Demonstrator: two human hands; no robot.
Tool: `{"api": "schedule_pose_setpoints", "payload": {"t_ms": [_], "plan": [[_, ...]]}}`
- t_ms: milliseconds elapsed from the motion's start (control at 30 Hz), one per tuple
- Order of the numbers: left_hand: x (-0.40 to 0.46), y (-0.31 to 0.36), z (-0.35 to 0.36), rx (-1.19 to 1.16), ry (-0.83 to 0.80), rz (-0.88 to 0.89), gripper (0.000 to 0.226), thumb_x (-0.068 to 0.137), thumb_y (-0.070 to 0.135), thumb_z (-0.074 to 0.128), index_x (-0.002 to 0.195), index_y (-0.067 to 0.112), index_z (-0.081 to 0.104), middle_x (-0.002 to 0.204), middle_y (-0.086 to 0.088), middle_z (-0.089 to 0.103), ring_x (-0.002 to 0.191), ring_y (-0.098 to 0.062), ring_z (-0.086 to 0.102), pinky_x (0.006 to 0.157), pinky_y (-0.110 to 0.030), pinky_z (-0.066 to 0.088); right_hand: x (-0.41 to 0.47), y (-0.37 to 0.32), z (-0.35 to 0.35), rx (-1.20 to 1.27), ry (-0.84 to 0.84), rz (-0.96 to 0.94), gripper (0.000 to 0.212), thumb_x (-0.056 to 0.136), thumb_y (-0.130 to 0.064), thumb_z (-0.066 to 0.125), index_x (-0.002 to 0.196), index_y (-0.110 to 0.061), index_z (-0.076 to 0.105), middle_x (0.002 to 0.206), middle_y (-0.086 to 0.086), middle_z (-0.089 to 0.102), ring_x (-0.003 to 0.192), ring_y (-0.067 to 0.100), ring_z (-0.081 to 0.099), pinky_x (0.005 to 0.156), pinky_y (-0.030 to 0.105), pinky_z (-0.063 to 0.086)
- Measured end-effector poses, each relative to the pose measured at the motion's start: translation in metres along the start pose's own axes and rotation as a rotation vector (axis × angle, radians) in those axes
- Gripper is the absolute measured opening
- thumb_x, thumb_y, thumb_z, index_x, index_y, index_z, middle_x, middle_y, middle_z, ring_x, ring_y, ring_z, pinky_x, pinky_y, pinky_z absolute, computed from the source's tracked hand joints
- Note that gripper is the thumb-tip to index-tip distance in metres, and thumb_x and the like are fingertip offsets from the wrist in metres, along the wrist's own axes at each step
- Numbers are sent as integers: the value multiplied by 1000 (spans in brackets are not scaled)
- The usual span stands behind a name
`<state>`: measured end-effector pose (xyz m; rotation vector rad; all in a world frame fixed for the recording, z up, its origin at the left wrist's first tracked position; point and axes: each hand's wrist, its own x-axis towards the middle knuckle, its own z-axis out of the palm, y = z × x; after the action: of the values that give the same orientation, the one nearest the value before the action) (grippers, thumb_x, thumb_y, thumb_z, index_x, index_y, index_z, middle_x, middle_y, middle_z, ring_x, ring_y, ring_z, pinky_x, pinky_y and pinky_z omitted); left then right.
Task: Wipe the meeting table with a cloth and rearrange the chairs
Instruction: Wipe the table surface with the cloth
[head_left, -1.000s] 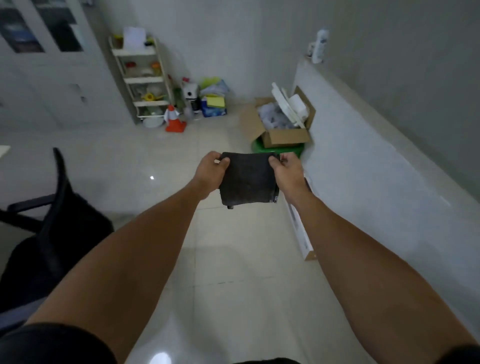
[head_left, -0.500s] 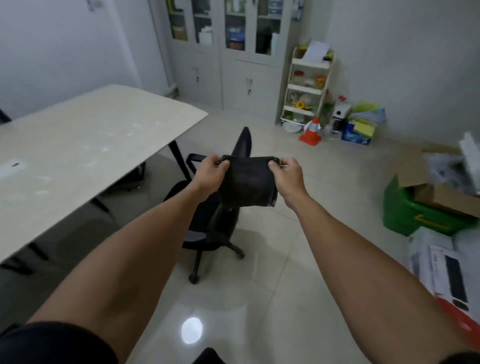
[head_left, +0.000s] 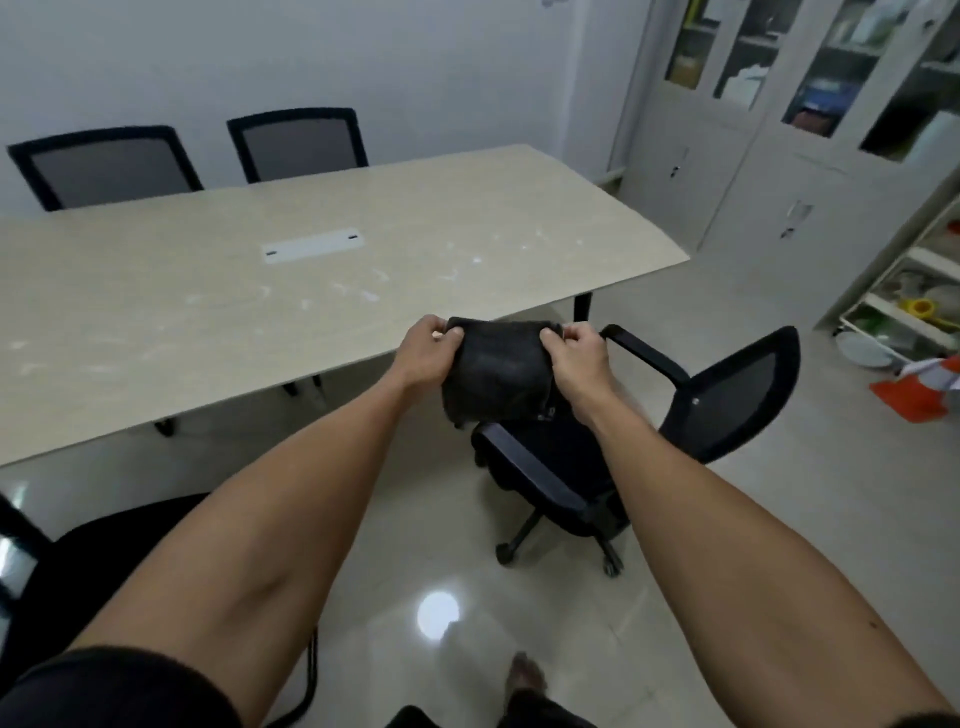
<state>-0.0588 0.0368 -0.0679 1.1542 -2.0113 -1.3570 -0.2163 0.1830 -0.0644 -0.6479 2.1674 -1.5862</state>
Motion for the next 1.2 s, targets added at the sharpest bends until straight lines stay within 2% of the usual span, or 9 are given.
{"api": "schedule_pose_setpoints", "payload": {"t_ms": [133,233,367,533,633,733,800,900,1200], "plan": [[19,-31,-46,-17,94,-59,15,101,37,55,94,24,57,109,-13,74,93,-27,68,81,-44,56,21,-12,62,10,-121,-17,20,101,-23,66,110,-6,62,88,-4,61,80,11,58,50,8,40],[33,-51,-80,-51,182,-116,15,102,36,54,99,22,59,111,-13,74,92,-24,67,77,-39,52,40,-24,111,-21,-224,-25,22,101,-22,65,112,-4,62,87,-4,59,73,5,54,47,7,38],[59,-67,-110,-68,262,-162,18,103,34,54,106,17,60,113,-11,73,101,-27,70,82,-40,55,71,-36,157,-38,-348,-37,23,102,-27,62,113,-7,61,95,-4,61,80,6,57,45,7,37],[104,-76,-127,-83,358,-205,17,103,35,53,104,19,59,111,-9,72,99,-27,69,87,-43,56,119,-49,201,-33,-441,-23,22,100,-29,62,111,-10,64,93,-6,65,80,4,59,60,20,43],[132,-77,-130,-126,398,-242,15,103,36,53,101,22,57,106,-15,74,84,-26,67,82,-51,60,151,-52,220,-42,-485,-35,24,97,-30,62,87,-9,63,78,-2,59,70,16,53,61,30,40],[155,-84,-133,-142,416,-264,15,101,39,53,98,25,56,97,-16,73,78,-27,66,77,-53,61,176,-53,238,-60,-523,-64,41,97,-26,62,63,-17,39,63,-3,37,61,17,35,55,31,28],[169,-89,-135,-156,415,-276,16,101,40,52,100,24,56,93,-12,71,78,-26,65,71,-47,58,190,-52,251,-68,-533,-64,39,97,-26,62,65,-17,42,65,-3,40,62,16,37,55,29,29],[192,-95,-142,-192,394,-293,19,105,37,49,109,19,55,91,-10,68,75,-25,62,66,-41,53,210,-51,272,-52,-553,-59,21,99,-31,60,85,-15,59,81,-4,59,71,13,52,63,28,40],[327,-120,-183,-189,276,-287,17,104,43,48,105,27,52,101,-11,70,80,-26,63,66,-43,57,296,-52,354,-115,-492,-94,26,105,-45,48,101,-19,54,91,0,62,77,19,56,70,36,44]]}}
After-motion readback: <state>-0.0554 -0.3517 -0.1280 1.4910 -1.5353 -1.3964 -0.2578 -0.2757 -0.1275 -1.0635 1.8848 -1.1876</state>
